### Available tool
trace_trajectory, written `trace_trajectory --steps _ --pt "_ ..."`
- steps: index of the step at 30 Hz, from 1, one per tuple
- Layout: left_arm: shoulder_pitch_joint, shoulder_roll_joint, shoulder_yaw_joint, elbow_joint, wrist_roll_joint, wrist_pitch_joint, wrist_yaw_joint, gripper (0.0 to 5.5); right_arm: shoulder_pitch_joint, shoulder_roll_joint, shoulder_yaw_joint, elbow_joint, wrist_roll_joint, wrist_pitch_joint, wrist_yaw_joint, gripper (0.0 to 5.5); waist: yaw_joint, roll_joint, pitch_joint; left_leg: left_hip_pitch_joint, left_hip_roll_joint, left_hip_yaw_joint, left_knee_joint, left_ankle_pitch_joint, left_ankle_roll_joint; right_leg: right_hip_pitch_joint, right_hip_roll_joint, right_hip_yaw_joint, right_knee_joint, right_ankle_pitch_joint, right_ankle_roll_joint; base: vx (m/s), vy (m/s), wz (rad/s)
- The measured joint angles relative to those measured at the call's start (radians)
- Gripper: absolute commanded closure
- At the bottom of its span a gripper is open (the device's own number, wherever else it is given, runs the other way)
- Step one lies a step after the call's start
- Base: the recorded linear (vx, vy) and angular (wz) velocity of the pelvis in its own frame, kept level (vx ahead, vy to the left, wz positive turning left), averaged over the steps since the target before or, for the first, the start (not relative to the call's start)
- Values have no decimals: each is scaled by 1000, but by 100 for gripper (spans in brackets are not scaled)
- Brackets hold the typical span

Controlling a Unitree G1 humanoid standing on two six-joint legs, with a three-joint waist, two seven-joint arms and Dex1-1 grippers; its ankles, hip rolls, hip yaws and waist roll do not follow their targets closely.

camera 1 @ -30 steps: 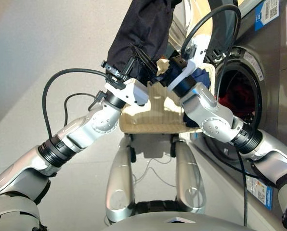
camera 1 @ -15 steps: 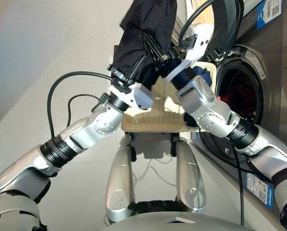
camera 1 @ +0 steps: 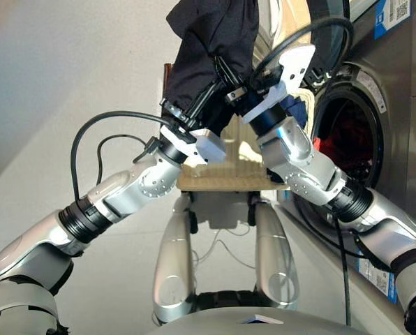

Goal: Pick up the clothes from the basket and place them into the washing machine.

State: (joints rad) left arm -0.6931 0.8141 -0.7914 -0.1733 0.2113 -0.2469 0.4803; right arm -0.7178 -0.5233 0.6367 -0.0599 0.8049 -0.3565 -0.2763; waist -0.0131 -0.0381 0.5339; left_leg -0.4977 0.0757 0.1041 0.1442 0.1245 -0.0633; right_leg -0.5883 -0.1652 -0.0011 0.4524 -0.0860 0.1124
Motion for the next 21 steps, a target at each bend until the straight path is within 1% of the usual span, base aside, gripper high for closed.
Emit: trace_trajectory --steps 1,3,5,6,7,11,14,16,18,21 --pt "1 0 0 -1 1 -10 9 0 37 -2 -20 17 -5 -1 -12 550 1 2 0 0 -2 0 0 0 0 0 -1 0 0 0 1 0 0 0" --pt "4 0 1 -3 5 -17 28 0 113 -1 -52 78 -15 -1 -32 550 1 6 0 0 -2 -1 0 0 0 1 -2 -1 0 -1 2 0 0 0" --pt "11 -2 1 -3 4 -29 40 0 175 6 -69 180 -29 -1 -55 550 -1 11 0 0 -2 -2 0 0 0 1 -2 -1 1 -2 2 0 0 0" --pt "15 -6 1 -4 4 -36 41 0 192 31 -98 260 -43 0 -66 550 0 13 0 0 -3 -3 0 0 0 1 -2 -2 1 -2 2 0 0 0" --pt "15 -6 0 -7 4 -41 42 0 210 34 -107 309 -38 7 -88 550 -2 18 1 -4 -3 -5 0 0 1 0 -2 -3 1 -2 2 0 0 0" --pt "18 -17 0 -7 -18 -63 59 0 271 97 -186 471 -38 1 -134 550 -8 25 1 -7 -4 -8 0 1 2 -2 -3 -6 1 -2 2 0 0 0" --pt "18 -29 0 -7 -55 -76 68 0 276 146 -229 557 -32 -10 -150 550 -12 28 0 -8 -4 -10 2 1 2 -2 -3 -7 2 -2 2 0 0 0" --pt "19 -55 0 -7 -76 -81 82 0 266 181 -264 621 -26 -29 -170 550 -10 38 0 -13 -4 -16 8 1 2 -1 -4 -12 3 -2 2 0 0 0" --pt "19 -77 0 -6 -97 -83 82 0 249 220 -302 682 0 -58 -179 550 -9 46 1 -18 -5 -23 15 1 2 0 -6 -19 5 -2 2 0 0 0" --pt "18 -85 0 -6 -117 -90 82 0 214 263 -340 753 63 -95 -179 550 -8 55 1 -17 -10 -25 18 3 5 1 -11 -20 14 -3 3 0 0 0"
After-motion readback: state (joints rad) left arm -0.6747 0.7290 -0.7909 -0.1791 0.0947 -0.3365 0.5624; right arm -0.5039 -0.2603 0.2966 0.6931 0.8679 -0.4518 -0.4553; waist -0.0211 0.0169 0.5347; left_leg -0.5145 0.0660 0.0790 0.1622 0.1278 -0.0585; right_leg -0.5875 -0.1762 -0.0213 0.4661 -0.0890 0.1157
